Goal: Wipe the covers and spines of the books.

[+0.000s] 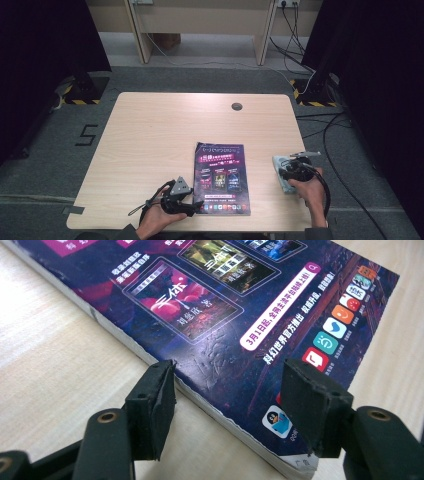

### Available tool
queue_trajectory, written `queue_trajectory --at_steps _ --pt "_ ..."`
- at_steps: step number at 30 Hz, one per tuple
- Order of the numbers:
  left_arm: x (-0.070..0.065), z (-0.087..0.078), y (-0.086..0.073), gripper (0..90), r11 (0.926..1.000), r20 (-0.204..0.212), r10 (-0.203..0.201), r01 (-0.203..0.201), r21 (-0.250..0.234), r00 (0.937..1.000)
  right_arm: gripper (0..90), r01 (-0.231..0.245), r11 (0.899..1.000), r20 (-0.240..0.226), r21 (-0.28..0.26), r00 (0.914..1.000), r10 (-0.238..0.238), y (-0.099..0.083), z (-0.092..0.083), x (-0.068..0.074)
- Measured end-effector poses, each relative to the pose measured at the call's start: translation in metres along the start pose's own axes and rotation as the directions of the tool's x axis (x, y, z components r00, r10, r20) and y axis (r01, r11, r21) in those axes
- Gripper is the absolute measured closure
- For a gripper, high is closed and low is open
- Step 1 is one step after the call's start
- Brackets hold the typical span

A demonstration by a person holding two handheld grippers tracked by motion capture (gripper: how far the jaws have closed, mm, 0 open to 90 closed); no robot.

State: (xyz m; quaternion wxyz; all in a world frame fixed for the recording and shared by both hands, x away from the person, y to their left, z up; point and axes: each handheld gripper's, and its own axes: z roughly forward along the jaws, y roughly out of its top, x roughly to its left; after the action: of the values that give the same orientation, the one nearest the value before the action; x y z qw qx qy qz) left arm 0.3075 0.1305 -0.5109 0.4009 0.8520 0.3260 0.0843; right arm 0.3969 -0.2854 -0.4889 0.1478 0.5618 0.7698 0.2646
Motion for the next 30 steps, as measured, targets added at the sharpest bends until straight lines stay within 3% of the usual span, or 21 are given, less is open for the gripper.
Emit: queue_trajectory --at_steps 4,8,10,12,15,18,23,27,29,30 --pt "-0.007 -0.003 -0.004 38.3 0.9999 0.007 0.009 -0.009 0.004 0.9999 75.3 -0.009 1.0 -0.031 -0.008 0.9995 0.009 -0.001 -0.001 -0.002" --pt "-0.006 -0.004 -0.003 38.1 1.0 0.019 0.004 -0.004 0.009 0.9998 77.4 0.007 0.999 -0.031 -0.035 0.9995 -0.008 0.001 -0.003 0.001" --pt "-0.005 -0.003 -0.003 37.4 1.0 0.022 0.005 -0.005 0.008 0.9998 77.5 0.012 0.997 -0.052 -0.076 0.9985 -0.016 0.006 -0.006 0.007" --pt "-0.004 -0.003 -0.002 34.5 0.9999 0.022 0.0 0.0 0.011 0.9997 77.5 0.032 0.993 -0.077 -0.116 0.9962 -0.041 0.013 -0.011 0.018" --pt "0.0 -0.003 0.0 30.7 0.9999 0.019 -0.012 0.012 0.001 0.9997 77.6 0.074 0.984 -0.136 -0.162 0.986 -0.096 0.027 -0.015 0.042" --pt "0.003 -0.003 0.002 29.3 0.9998 0.023 -0.017 0.017 -0.013 0.9996 77.5 0.134 0.973 -0.182 -0.188 0.9687 -0.169 0.042 -0.011 0.072" --pt "0.008 0.0 0.001 27.1 0.9996 0.012 -0.029 0.029 0.005 0.9995 77.3 0.248 0.952 -0.221 -0.182 0.9326 -0.285 0.064 0.005 0.116" --pt "0.008 0.001 0.001 25.6 0.9998 0.008 -0.017 0.017 0.01 0.9998 75.3 0.293 0.948 -0.204 -0.124 0.9274 -0.313 0.07 0.034 0.132" --pt "0.008 0.001 0.002 25.5 0.9998 0.01 -0.016 0.015 0.011 0.9998 69.9 0.306 0.949 -0.17 -0.073 0.9341 -0.314 0.067 0.049 0.134" --pt "0.009 0.001 0.002 25.4 0.9998 0.01 -0.019 0.019 0.011 0.9998 66.3 0.318 0.946 -0.157 -0.058 0.9332 -0.323 0.066 0.054 0.133"
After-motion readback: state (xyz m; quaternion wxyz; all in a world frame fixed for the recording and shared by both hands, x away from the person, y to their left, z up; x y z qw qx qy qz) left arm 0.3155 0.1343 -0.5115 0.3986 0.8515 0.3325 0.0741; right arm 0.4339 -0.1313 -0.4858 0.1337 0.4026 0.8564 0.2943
